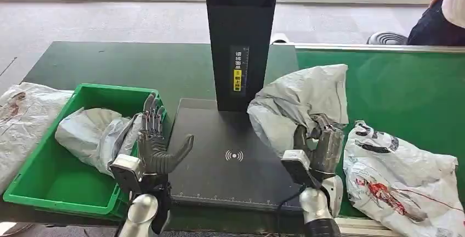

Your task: Moved the parcel from conveyor to table for the left to box.

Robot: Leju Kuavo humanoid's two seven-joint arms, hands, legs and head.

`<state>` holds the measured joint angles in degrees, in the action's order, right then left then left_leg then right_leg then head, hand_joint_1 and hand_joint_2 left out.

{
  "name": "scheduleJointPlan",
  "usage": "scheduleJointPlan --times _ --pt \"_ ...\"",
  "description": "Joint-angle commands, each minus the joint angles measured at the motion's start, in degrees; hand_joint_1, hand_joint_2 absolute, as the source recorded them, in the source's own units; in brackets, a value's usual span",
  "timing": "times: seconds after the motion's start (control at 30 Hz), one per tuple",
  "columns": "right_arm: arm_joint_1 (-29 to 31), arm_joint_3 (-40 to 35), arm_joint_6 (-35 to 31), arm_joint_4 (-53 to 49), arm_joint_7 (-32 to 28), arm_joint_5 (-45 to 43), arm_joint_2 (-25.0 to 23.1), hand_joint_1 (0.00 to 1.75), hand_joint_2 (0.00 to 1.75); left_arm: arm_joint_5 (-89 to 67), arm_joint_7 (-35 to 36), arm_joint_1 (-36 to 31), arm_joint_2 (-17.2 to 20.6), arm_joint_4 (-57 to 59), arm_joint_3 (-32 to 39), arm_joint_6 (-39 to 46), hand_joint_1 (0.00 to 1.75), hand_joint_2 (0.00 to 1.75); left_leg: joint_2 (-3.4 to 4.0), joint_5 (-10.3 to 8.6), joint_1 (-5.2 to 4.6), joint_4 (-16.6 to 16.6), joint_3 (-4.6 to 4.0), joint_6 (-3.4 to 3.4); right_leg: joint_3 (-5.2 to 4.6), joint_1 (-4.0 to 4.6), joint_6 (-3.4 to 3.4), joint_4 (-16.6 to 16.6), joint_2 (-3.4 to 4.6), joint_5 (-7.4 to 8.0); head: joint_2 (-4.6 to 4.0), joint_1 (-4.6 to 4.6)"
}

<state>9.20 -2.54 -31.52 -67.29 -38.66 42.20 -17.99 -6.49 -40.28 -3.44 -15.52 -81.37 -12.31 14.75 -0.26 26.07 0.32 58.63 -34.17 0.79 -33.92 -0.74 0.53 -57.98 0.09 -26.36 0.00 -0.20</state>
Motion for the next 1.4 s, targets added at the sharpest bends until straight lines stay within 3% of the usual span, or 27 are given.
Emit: scheduleJointPlan --times 0.03,0.13,0.33,0.53,0.63,0.7,0.93,0.97,1.0,1.23,1.3,1.4 --pt "8.56 -18.50 -0.27 22.46 0.58 -8.61 -2.01 1.75 1.75 1.19 0.28 -2.01 -1.46 5.21 -2.88 1.46 0.00 1.75 0.34 -0.01 0.05 -0.19 0.25 0.00 0.16 0.07 -0.06 0.22 0.31 0.12 0.00 0.00" --pt "11.78 -21.56 1.37 27.66 1.59 -14.73 -2.01 1.75 1.75 0.96 0.28 -2.00 -1.61 5.61 -3.16 1.03 0.00 1.75 0.26 0.02 0.03 -0.07 0.14 0.00 0.08 0.04 -0.06 0.07 0.24 0.08 0.00 0.00" --pt "11.78 -21.56 1.37 27.66 1.59 -14.73 -2.01 1.75 1.75 0.96 0.28 -2.00 -1.61 5.61 -3.16 1.03 0.00 1.75 0.00 -0.01 0.03 -0.09 0.11 -0.01 0.14 0.04 -0.06 0.11 -0.01 0.05 0.00 0.00" --pt "14.10 -26.81 5.86 36.76 1.49 -22.08 -2.01 1.75 1.75 1.07 0.28 -2.92 -1.88 6.77 -3.68 1.45 0.00 1.75 -0.04 -0.01 0.02 -0.06 0.10 -0.01 0.12 0.03 -0.05 0.06 -0.05 0.04 0.00 0.00" --pt "15.52 -29.13 7.97 39.71 2.67 -23.05 -2.01 1.75 1.75 1.31 0.28 -3.12 -1.44 7.03 -3.92 1.29 0.00 1.75 -0.02 -0.01 0.05 -0.09 0.14 -0.01 0.17 0.06 -0.06 0.13 -0.04 0.06 0.00 0.00" --pt "17.31 -32.17 12.15 43.69 6.95 -21.46 -2.01 1.75 1.75 1.43 0.28 -3.48 -1.08 7.34 -4.29 0.99 0.00 1.75 -0.03 -0.01 0.03 -0.05 0.08 -0.01 0.09 0.04 -0.05 0.06 -0.05 0.04 0.00 0.00" --pt "16.57 -35.66 13.61 43.52 9.73 -21.70 -2.01 1.75 1.75 1.28 0.28 -2.60 -1.24 6.28 -4.63 1.76 0.00 1.75 -0.10 -0.02 0.02 -0.08 0.08 -0.02 0.11 0.04 -0.06 0.09 -0.13 0.03 0.00 0.00" --pt "16.58 -35.92 13.19 43.50 9.88 -21.89 -2.01 1.45 1.75 1.11 0.28 -2.38 -1.31 6.03 -4.69 1.87 0.00 1.75 -0.13 -0.02 0.03 -0.08 0.09 -0.02 0.13 0.04 -0.06 0.10 -0.15 0.02 0.00 0.00" --pt "16.63 -35.95 11.56 43.51 9.98 -21.85 -2.01 0.03 1.75 0.96 0.28 -2.18 -1.35 5.77 -4.76 2.05 0.00 1.75 -0.12 -0.01 0.02 -0.10 0.12 -0.03 0.16 0.04 -0.06 0.12 -0.14 0.03 0.00 0.00" --pt "16.68 -32.88 7.49 42.92 7.02 -23.57 -2.01 0.00 1.75 0.57 0.28 -1.82 -1.29 5.30 -4.78 2.85 0.00 1.75 -0.09 -0.03 0.02 -0.09 0.10 -0.02 0.13 0.04 -0.06 0.11 -0.10 0.05 0.00 0.00" --pt "15.49 -27.18 -0.26 39.51 -0.05 -25.95 -2.01 0.00 1.75 0.42 0.28 -1.44 -1.19 4.38 -4.68 4.35 0.00 1.75 -0.02 -0.03 0.02 -0.10 0.10 -0.02 0.11 0.03 -0.06 0.13 -0.05 0.07 0.00 0.00" --pt "15.42 -26.43 -1.11 38.92 -0.76 -25.80 -2.00 0.00 1.75 0.42 0.28 -1.31 -1.13 4.15 -4.62 4.62 0.00 1.75 -0.12 -0.04 0.03 -0.07 0.05 -0.02 0.08 0.04 -0.07 0.09 -0.15 0.04 0.00 0.00"
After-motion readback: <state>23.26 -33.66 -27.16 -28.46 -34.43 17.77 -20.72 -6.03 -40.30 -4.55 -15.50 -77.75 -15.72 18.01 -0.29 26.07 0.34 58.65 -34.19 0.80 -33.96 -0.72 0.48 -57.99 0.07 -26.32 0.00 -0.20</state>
